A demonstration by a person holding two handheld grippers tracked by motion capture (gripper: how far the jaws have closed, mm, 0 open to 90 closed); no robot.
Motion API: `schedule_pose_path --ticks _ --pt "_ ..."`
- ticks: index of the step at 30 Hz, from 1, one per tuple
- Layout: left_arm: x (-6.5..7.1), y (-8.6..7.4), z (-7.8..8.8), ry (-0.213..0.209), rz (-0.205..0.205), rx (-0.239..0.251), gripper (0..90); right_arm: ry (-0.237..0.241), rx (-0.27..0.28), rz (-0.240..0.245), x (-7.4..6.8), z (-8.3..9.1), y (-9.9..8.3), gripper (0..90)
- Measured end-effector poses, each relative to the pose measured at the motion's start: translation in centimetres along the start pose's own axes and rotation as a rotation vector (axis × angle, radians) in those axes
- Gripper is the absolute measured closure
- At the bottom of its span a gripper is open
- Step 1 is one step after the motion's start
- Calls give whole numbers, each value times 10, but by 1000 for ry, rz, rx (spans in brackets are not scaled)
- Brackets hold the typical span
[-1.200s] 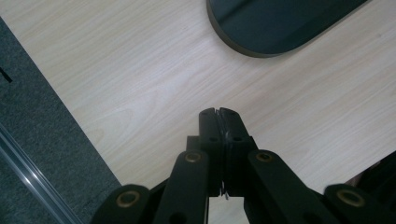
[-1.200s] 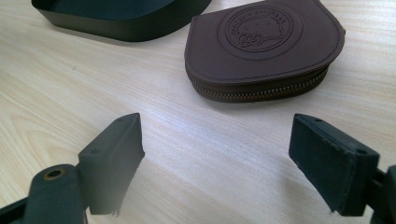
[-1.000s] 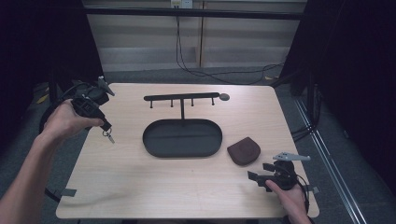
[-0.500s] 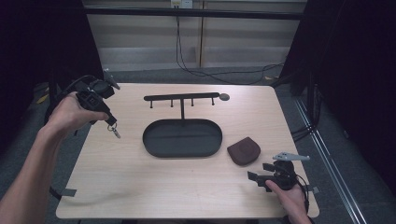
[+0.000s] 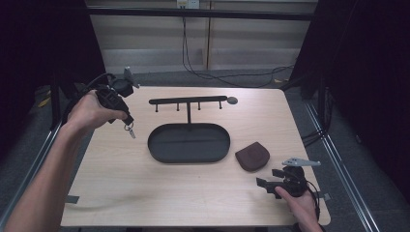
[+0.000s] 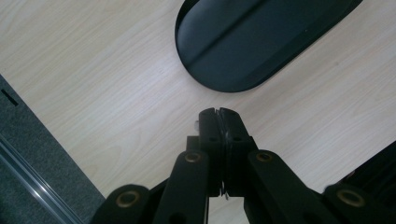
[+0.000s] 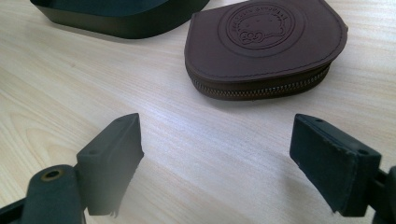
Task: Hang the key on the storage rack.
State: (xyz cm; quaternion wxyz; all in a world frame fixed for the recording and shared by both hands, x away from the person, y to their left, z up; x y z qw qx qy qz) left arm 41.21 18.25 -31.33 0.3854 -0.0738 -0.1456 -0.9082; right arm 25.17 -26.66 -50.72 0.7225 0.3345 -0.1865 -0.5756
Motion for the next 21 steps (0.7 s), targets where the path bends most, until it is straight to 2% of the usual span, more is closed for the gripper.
schedule_pose_path --ticks 5,13,21 --pt "2 10 -2 -5 7 -8 893 -1 0 3 0 1 0 166" --pt "10 23 -11 -6 -11 -30 893 2 -1 3 0 0 0 166" --pt "16 35 -15 -15 -29 -20 893 4 -5 -1 0 0 0 165"
Point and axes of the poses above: each handheld gripper's, and its own axes: z roughly backward along the jaws, y roughly out of its top, x roughly to its right, the point moved 4 cm from there along -z, roughly forward along the jaws, and after that the axes turned 13 degrees about -y, right-handed, at the moved point
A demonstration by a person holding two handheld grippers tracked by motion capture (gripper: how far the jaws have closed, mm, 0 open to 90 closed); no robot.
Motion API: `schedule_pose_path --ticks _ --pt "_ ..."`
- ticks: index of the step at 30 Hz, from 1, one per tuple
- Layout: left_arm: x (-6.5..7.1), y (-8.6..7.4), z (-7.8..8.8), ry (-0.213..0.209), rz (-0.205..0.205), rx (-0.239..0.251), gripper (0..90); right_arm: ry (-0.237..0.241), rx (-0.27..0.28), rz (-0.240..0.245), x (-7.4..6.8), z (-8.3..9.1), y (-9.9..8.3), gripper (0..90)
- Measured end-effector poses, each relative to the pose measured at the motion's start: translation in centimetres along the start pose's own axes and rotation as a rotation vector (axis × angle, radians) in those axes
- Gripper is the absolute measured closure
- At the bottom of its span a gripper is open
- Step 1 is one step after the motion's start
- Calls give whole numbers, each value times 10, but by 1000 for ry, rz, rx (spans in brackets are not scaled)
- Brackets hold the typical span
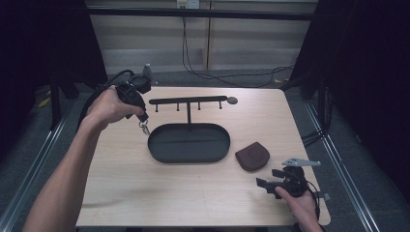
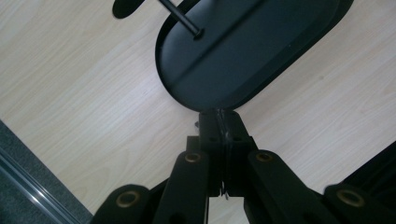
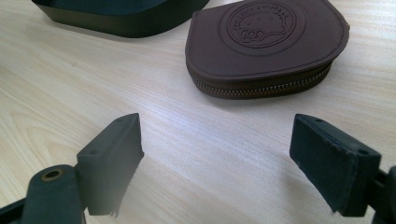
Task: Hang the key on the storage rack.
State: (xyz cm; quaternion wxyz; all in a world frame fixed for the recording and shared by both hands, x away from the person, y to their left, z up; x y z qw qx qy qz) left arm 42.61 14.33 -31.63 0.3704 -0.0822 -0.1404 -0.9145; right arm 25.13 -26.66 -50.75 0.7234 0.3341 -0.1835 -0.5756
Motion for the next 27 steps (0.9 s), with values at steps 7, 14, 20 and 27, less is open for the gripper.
schedule_pose_path --ticks 7,14,20,27 --pt "2 10 -7 -15 -19 -24 893 2 3 6 0 0 0 166" --pt "-2 21 -8 -19 -20 -25 893 2 -4 1 0 0 0 166" --pt "-4 29 -6 -23 -18 -13 894 3 -5 -3 1 0 0 166" --pt "-4 34 -6 -33 -24 0 893 -1 -7 5 0 -1 0 166"
Point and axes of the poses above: each handheld gripper's, and its own axes: z roughly backward along the jaws, y roughly out of its top, x roughly to its right, the point moved 4 cm from there along -z, roughly forward along the jaws, and after that the axes turned 13 degrees about -y, right-handed, at the moved point
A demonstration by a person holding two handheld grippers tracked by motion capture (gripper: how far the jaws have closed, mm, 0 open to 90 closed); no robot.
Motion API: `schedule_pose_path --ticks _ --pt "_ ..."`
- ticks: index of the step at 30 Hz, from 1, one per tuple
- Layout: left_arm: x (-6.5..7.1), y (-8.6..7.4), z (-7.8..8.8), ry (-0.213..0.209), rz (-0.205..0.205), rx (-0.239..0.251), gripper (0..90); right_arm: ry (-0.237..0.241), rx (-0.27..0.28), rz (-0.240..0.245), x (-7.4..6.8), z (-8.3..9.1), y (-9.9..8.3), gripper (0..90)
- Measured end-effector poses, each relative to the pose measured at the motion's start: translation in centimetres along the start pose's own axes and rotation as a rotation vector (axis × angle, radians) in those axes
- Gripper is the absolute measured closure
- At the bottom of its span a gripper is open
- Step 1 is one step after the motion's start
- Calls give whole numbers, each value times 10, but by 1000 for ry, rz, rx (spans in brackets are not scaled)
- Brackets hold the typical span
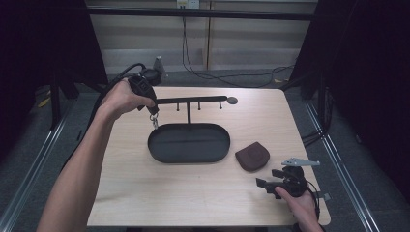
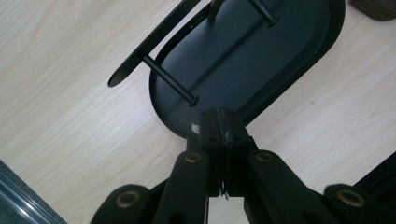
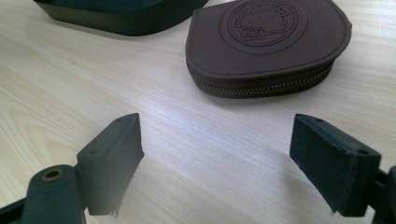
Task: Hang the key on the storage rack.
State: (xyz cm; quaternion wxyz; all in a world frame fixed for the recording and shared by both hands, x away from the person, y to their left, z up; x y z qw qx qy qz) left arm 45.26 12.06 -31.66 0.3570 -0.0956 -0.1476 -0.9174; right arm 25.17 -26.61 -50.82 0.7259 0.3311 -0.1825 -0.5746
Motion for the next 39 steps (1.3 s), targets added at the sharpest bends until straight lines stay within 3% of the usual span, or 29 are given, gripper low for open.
schedule_pose_path --ticks 19,35,39 --pt "-12 12 -8 8 23 -11 893 12 -2 -7 0 0 0 166" --pt "-20 17 -8 65 39 25 891 18 0 -3 -1 0 0 166" --pt "-19 16 -8 67 38 15 889 16 -1 -8 0 0 0 166"
Point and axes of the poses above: each handheld gripper's, and its own axes: z roughly backward along the jaws, y roughly out of its top, x roughly to its right, the point moved 4 cm from there along -z, roughly forward along the jaws, and after that the axes turned 13 degrees about -y, right-handed, at the moved point
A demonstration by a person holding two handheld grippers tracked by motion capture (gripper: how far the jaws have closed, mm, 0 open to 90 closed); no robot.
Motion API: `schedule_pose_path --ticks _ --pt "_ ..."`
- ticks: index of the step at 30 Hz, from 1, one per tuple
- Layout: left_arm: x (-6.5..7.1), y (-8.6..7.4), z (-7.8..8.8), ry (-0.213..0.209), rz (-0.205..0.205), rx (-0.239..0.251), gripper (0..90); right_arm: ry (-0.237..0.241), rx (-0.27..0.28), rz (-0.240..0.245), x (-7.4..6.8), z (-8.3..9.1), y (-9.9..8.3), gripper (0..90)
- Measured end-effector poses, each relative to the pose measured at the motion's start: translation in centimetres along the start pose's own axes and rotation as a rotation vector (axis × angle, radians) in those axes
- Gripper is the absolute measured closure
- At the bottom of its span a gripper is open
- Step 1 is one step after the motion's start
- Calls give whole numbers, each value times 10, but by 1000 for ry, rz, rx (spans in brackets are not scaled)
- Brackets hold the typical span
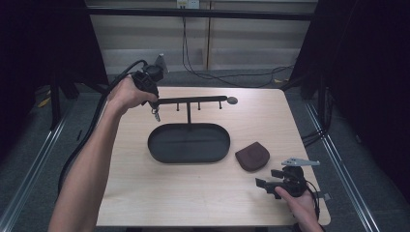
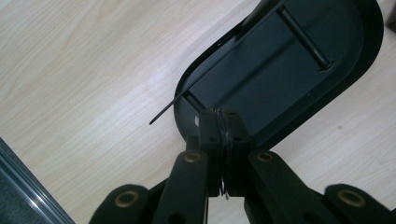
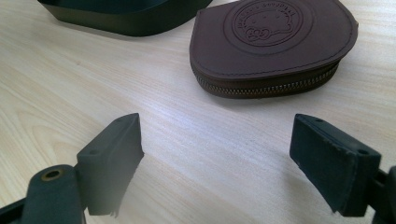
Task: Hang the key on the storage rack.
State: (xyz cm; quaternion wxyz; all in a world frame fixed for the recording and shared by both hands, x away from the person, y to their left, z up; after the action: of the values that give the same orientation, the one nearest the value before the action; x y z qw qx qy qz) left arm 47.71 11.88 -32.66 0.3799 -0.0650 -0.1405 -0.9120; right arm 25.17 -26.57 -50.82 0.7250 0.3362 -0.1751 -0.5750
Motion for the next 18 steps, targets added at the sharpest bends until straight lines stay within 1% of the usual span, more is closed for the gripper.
schedule_pose_path --ticks 2,3,6,10,12,14,16,17,18 --pt "1 -1 -1 1 -7 -4 888 2 1 0 0 0 0 166" --pt "1 -1 -1 9 0 -3 880 5 -1 3 0 0 0 166" --pt "1 -2 -1 20 -2 2 870 5 -1 9 -1 0 0 166" --pt "1 -4 -1 15 -2 3 850 4 -1 3 -1 -1 1 166" --pt "-1 -8 1 8 5 21 821 5 -3 0 -1 -1 1 166" --pt "0 -11 1 6 -1 17 767 3 -2 1 -1 -1 1 166" --pt "0 -12 1 10 -3 18 740 0 0 2 0 -1 1 166" --pt "0 -12 2 9 -2 27 740 0 0 2 0 -1 1 166" --pt "0 -13 3 8 -4 33 721 4 3 -6 0 -1 1 166"
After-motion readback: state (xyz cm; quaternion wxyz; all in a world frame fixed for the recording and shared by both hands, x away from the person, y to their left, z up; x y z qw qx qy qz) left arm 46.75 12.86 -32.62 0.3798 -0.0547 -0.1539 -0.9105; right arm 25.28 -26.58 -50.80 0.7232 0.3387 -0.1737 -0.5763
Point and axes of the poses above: each handheld gripper's, and its own axes: z roughly backward along the jaws, y roughly out of its top, x roughly to its right, the point moved 4 cm from there along -z, roughly forward along the jaws, and after that the axes turned 13 degrees about -y, right-handed, at the moved point
